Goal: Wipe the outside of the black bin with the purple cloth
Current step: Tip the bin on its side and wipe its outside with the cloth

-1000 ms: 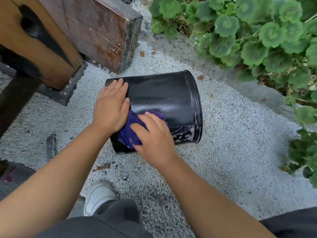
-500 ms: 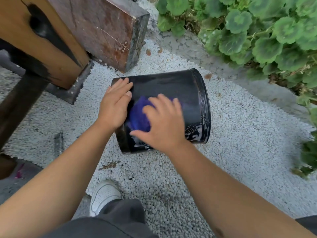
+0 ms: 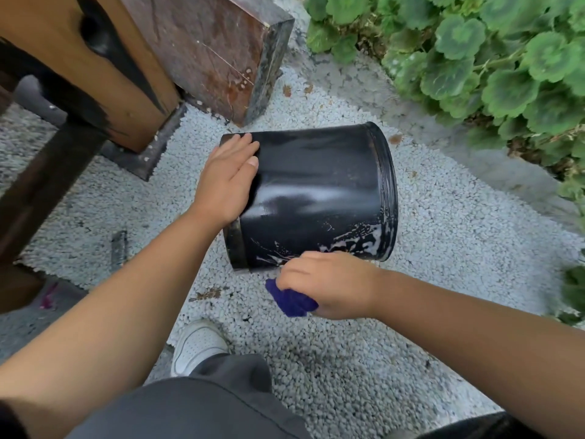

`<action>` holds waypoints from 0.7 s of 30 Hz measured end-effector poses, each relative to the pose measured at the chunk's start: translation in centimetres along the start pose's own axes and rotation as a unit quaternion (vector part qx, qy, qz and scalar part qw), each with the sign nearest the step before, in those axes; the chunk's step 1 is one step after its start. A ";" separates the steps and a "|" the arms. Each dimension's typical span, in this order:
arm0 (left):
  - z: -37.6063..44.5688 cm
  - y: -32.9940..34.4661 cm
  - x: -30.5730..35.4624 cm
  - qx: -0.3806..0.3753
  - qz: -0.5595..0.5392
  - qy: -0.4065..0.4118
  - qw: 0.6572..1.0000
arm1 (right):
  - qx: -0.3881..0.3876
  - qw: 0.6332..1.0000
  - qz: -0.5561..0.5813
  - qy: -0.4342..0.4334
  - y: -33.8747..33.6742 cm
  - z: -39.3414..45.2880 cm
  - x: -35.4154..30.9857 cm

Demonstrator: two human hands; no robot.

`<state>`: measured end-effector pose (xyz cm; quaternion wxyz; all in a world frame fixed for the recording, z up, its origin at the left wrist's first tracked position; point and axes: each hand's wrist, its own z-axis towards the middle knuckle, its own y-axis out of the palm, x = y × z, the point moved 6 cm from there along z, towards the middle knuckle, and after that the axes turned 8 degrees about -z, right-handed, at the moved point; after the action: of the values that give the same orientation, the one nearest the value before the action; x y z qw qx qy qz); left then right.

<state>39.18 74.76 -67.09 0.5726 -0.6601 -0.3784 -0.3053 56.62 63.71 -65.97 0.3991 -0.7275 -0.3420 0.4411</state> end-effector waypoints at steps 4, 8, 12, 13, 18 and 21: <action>0.5 -0.4 -0.5 0.023 -0.080 -0.011 0.996 | 0.118 0.930 0.299 0.177 -4.3 0.2 2.4; 0.5 -0.3 -0.6 0.029 -0.079 -0.003 0.996 | 0.250 0.817 0.389 0.345 -8.6 0.4 8.7; 0.6 -0.3 -0.5 0.029 -0.036 0.007 0.999 | 0.215 0.849 0.255 0.410 -9.3 -0.1 13.8; 0.6 -0.3 -0.5 0.031 -0.032 0.008 0.999 | 0.224 0.855 0.239 0.402 -9.6 -0.2 14.1; 0.5 -0.2 -0.3 0.043 -0.011 0.018 0.999 | 0.308 0.883 0.120 0.334 -11.6 0.0 12.9; 0.6 -0.2 -0.2 0.043 -0.007 0.017 0.999 | 0.212 0.904 0.104 0.357 -10.6 1.0 13.0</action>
<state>38.88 75.30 -67.26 0.6048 -0.6266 -0.3861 -0.3040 59.06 79.74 -61.74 0.5911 -0.7661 0.0023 0.2524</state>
